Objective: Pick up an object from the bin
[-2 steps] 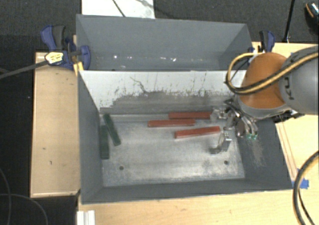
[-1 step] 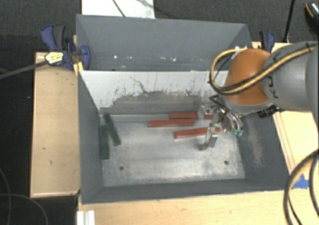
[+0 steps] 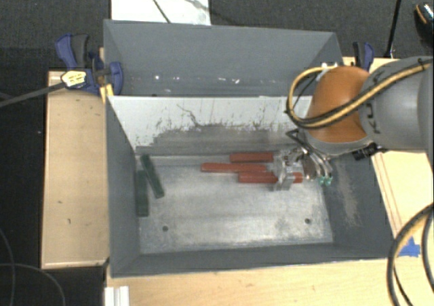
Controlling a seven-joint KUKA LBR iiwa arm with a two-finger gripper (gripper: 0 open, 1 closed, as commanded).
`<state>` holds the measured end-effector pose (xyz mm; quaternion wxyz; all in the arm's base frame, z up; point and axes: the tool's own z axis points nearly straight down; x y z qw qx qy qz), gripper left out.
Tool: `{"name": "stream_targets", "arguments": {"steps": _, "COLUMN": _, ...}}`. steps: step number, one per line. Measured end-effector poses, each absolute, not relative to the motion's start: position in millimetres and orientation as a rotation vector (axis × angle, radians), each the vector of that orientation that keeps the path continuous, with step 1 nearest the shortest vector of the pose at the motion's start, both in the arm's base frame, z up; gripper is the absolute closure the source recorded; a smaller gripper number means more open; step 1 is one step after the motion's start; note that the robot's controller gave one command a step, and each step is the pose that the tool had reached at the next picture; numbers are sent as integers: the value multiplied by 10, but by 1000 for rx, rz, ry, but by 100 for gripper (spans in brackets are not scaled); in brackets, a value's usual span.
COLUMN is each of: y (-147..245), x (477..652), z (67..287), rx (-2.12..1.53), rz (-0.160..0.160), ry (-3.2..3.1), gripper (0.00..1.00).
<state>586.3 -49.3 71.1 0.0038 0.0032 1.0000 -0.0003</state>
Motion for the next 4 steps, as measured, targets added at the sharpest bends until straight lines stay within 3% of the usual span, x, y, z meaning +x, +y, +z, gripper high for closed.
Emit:
{"name": "stream_targets", "arguments": {"steps": 1, "y": -329, "x": 5656, "z": 905, "rx": -125, "rz": 1, "ry": 3140, "gripper": 100}}
{"name": "stream_targets", "arguments": {"steps": 2, "y": -320, "x": 5800, "z": 2255, "rx": -157, "rz": -2, "ry": 3126, "gripper": 100}}
{"name": "stream_targets", "arguments": {"steps": 3, "y": -318, "x": 5782, "z": 2205, "rx": -158, "rz": 0, "ry": 3135, "gripper": 0}}
{"name": "stream_targets", "arguments": {"steps": 4, "y": -602, "x": 5572, "z": 913, "rx": -634, "rz": 2, "ry": 3081, "gripper": 0}}
